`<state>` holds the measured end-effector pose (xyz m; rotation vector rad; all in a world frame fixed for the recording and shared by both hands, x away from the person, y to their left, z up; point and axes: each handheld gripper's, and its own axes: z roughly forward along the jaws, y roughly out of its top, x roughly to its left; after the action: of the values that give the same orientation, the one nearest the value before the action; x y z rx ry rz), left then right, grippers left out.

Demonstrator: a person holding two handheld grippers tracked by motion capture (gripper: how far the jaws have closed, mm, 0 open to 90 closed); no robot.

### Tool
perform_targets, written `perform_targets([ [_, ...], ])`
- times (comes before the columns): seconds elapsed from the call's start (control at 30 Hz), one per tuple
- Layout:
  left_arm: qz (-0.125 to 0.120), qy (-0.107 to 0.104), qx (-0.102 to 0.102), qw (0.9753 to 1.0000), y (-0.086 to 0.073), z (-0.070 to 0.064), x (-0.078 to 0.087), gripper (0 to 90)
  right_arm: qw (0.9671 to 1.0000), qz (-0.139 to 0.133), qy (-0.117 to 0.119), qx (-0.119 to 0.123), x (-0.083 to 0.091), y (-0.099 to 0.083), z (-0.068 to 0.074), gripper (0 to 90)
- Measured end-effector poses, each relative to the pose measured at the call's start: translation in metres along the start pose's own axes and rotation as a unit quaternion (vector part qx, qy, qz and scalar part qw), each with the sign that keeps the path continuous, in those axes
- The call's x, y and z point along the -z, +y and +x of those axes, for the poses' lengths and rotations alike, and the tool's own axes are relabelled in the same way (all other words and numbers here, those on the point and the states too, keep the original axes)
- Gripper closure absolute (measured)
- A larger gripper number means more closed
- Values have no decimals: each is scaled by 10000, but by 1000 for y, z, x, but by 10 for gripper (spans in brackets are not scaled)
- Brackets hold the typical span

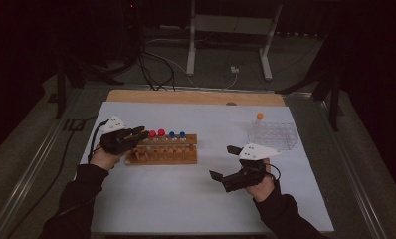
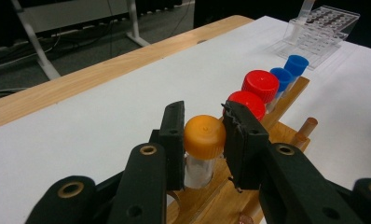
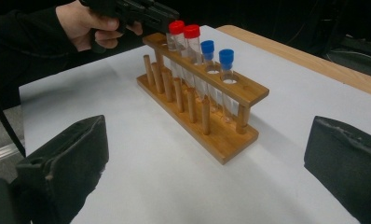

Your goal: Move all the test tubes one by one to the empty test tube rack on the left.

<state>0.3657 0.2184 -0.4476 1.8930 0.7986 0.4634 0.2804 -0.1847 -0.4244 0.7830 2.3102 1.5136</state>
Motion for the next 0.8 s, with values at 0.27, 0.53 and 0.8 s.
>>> perform_targets([
  [0.27, -162, 1, 14, 9999, 5, -3, 11, 488, 10000, -49, 7, -67, 1, 0, -3, 6],
  [0.53, -578, -567, 111, 9967, 8, -16, 36, 195, 9998, -153, -86, -67, 10, 3, -12, 17],
  [0.8, -684, -953, -36, 9931, -2, -35, 47, 22, 9975, -312, -599, -224, 29, 6, -45, 2],
])
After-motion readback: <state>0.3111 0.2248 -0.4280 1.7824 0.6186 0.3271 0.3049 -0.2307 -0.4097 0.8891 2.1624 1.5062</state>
